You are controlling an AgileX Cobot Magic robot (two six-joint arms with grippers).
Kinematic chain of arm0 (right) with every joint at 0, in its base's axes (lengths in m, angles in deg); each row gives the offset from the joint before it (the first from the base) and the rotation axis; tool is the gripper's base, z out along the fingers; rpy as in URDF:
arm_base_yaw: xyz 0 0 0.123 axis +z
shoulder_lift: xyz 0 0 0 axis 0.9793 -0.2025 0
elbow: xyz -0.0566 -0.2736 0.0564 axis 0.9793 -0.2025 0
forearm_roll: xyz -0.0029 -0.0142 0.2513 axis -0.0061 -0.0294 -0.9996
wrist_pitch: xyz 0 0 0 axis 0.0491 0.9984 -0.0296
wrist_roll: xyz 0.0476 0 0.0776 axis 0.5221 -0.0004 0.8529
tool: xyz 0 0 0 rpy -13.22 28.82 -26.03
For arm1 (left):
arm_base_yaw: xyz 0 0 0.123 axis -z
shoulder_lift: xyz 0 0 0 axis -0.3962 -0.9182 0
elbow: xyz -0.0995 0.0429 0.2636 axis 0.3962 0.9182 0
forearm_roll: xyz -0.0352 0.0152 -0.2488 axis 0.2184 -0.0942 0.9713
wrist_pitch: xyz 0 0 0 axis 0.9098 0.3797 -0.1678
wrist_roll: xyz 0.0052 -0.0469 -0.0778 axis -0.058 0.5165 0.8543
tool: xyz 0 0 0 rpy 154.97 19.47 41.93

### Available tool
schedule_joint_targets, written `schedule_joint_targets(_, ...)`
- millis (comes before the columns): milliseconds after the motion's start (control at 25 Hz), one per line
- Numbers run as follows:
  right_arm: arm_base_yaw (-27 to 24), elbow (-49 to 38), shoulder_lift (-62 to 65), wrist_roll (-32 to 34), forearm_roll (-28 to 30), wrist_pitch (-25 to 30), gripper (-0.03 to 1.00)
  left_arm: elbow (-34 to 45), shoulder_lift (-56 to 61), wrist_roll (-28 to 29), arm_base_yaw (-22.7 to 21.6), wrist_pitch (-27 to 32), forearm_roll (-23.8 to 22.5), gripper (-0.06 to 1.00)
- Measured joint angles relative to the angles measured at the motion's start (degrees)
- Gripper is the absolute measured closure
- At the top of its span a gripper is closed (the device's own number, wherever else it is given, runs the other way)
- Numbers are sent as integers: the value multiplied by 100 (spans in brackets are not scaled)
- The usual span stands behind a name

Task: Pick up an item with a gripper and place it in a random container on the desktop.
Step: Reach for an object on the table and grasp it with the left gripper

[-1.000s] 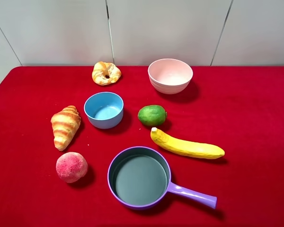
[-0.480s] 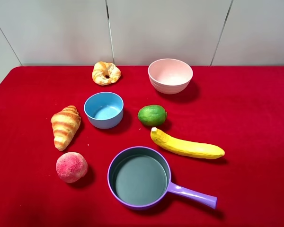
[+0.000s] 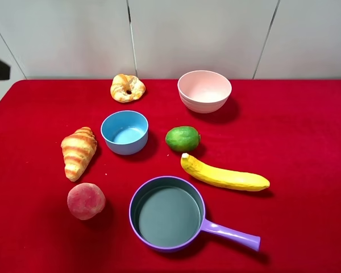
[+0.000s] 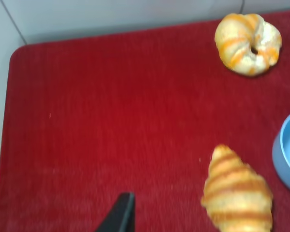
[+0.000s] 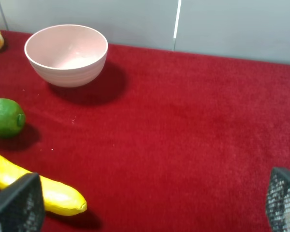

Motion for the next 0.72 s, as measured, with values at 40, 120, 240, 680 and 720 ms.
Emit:
schedule_joint_targets(40, 0, 0, 0, 0, 0, 0, 27, -76, -154, 0, 0, -87, 0, -4)
schedule_joint_targets(120, 0, 0, 0, 0, 0, 0, 27, -197, -415, 0, 0, -308, 0, -4)
schedule_joint_targets(240, 0, 0, 0, 0, 0, 0, 27, -350, -781, 0, 0, -624, 0, -4)
schedule_joint_targets(680, 0, 0, 0, 0, 0, 0, 27, -1092, -2102, 0, 0, -1669, 0, -4)
schedule_joint_targets(720, 0, 0, 0, 0, 0, 0, 27, -1208, -2243, 0, 0, -1694, 0, -4)
